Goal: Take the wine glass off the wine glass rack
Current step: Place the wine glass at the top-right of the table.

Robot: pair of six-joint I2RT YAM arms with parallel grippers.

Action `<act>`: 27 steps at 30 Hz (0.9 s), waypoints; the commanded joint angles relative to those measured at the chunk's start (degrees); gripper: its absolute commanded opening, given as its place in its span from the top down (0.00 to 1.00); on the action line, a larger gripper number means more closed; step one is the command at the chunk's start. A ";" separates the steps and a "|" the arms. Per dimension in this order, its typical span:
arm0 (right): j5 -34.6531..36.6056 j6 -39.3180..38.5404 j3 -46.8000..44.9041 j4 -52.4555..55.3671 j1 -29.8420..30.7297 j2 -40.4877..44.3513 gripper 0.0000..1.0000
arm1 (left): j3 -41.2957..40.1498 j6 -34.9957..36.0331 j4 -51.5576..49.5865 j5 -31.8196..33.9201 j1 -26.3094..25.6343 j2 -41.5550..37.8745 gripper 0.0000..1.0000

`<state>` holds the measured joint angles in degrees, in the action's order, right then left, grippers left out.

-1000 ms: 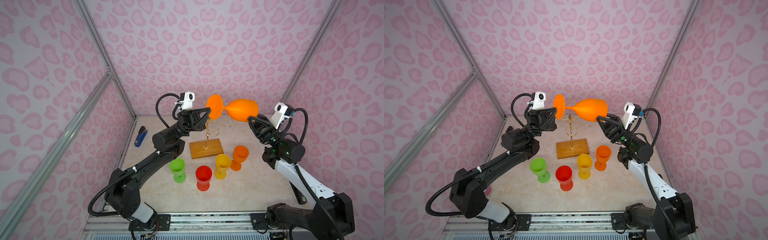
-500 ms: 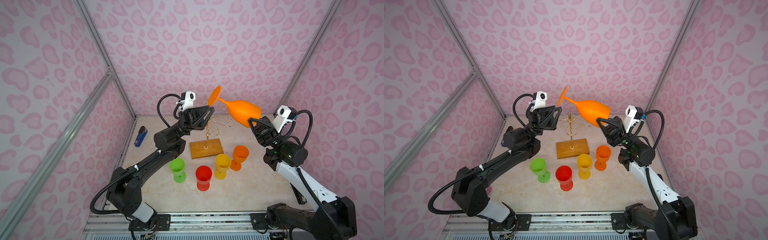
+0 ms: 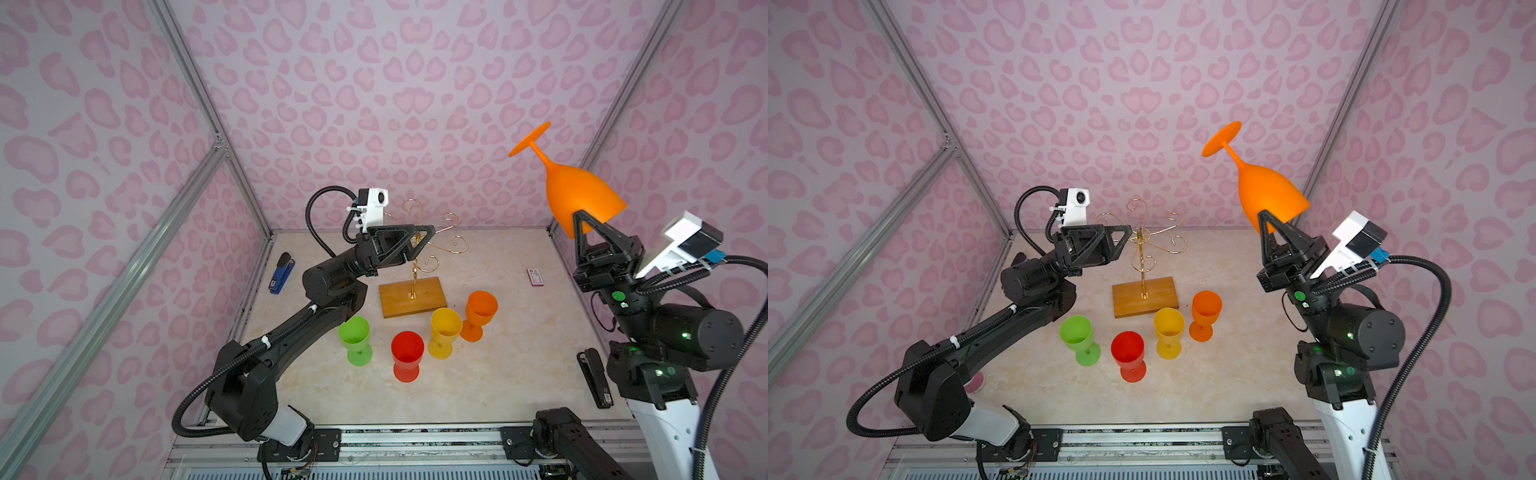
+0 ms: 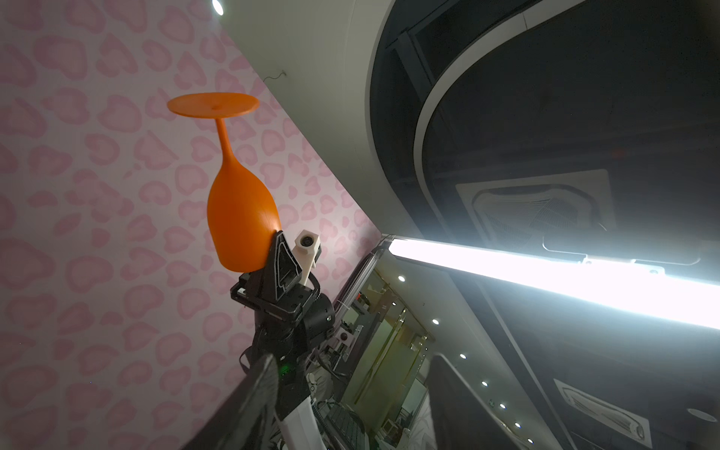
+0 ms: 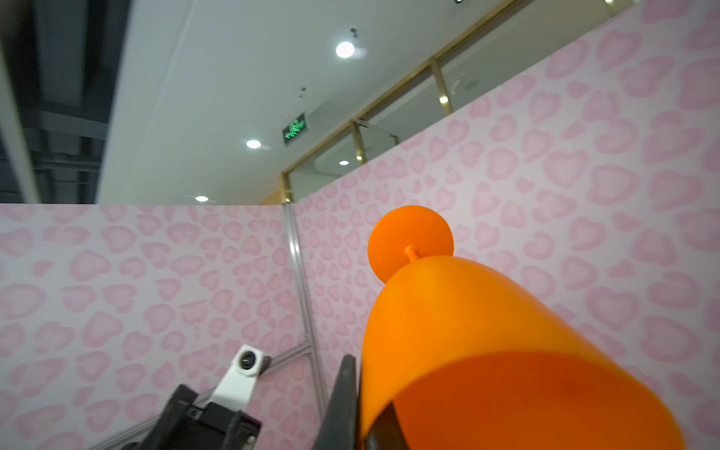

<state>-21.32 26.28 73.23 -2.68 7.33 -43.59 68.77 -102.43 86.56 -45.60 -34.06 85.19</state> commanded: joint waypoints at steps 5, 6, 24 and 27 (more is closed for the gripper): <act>17.79 -12.38 8.45 45.28 -1.70 -7.50 1.00 | -1.31 19.25 -16.39 -6.23 1.56 -6.31 0.33; 17.22 -12.36 8.45 47.04 -2.52 -8.87 1.00 | -1.51 22.25 -20.04 -6.34 1.86 -7.52 0.32; 10.09 -19.65 14.37 52.25 1.59 -39.93 1.00 | -1.45 60.47 -70.17 1.47 4.35 -26.79 0.30; 14.37 -21.96 21.98 56.20 4.26 -48.61 1.00 | -1.71 61.33 -71.80 1.88 4.44 -27.57 0.30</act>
<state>-11.64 7.75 90.87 49.41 10.11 -87.37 67.00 -44.64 18.22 -44.75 -29.74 58.24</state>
